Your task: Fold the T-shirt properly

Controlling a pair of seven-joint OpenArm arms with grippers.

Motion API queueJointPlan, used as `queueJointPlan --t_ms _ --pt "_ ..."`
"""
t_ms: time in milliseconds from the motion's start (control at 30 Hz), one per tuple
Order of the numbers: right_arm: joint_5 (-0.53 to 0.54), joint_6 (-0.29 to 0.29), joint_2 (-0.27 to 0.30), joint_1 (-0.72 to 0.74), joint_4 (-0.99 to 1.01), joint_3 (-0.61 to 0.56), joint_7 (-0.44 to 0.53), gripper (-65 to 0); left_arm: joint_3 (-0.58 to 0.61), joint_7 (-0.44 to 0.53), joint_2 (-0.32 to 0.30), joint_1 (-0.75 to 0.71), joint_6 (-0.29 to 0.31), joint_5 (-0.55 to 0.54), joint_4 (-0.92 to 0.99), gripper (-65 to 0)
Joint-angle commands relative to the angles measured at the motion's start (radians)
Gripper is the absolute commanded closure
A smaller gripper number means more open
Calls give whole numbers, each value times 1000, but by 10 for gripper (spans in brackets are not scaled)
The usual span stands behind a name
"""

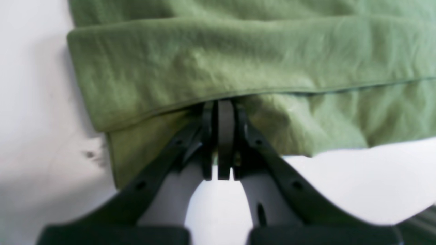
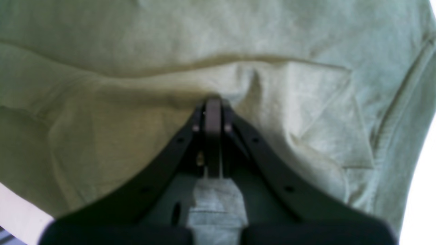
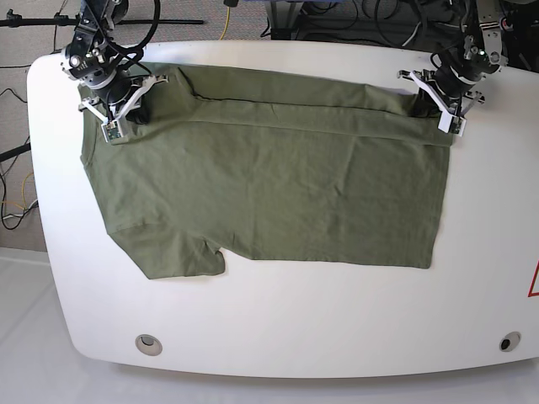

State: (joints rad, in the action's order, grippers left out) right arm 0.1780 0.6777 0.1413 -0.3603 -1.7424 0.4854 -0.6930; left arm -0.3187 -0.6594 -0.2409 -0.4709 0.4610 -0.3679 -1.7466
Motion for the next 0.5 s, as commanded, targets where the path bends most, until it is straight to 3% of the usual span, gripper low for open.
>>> queueJointPlan --t_ms 0,233,467 --pt "4 -1 16 17 -23 7 20 0 -9 23 -34 8 3 -11 -37 -1" --pt "-34 -2 15 44 -15 6 17 0 -6 11 -76 28 -2 -17 -64 -1" --pt "-46 -1 15 47 -33 11 14 0 -4 1 -80 32 -4 -19 -78 -2"
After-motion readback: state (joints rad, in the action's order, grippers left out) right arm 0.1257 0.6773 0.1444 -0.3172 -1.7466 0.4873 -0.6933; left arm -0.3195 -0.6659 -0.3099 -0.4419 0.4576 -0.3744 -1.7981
